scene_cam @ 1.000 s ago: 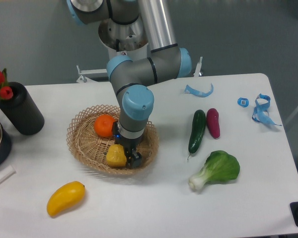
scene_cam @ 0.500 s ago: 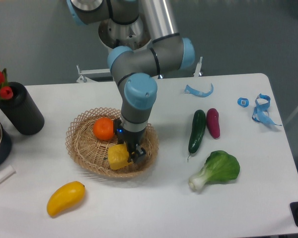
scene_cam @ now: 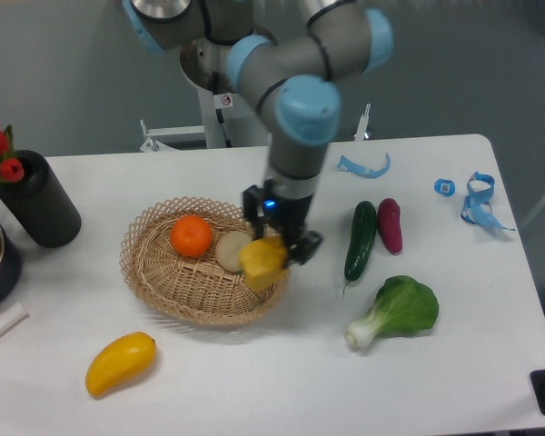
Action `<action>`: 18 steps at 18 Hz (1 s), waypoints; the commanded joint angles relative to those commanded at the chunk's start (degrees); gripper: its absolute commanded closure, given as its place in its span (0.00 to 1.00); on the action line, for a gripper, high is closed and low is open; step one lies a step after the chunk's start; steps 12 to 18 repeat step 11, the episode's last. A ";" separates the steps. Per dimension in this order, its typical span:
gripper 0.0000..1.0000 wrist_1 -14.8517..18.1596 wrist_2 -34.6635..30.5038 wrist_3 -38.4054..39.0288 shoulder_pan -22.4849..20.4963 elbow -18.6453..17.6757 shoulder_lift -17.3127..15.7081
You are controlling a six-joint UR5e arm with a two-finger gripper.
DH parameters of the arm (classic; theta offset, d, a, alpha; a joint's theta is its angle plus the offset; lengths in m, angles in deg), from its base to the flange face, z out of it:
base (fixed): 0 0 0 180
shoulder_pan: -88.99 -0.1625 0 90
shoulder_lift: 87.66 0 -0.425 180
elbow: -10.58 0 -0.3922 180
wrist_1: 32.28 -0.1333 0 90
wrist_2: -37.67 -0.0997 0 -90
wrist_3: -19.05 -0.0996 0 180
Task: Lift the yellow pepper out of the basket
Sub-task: 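Lift the yellow pepper up out of the basket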
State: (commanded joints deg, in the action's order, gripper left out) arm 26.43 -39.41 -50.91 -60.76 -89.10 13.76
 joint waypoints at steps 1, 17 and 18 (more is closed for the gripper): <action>0.76 0.43 -0.44 0.00 -0.53 1.67 1.22; 0.75 0.00 -9.67 -5.09 -4.40 6.78 6.68; 0.75 0.00 -9.67 -5.09 -4.40 6.78 6.68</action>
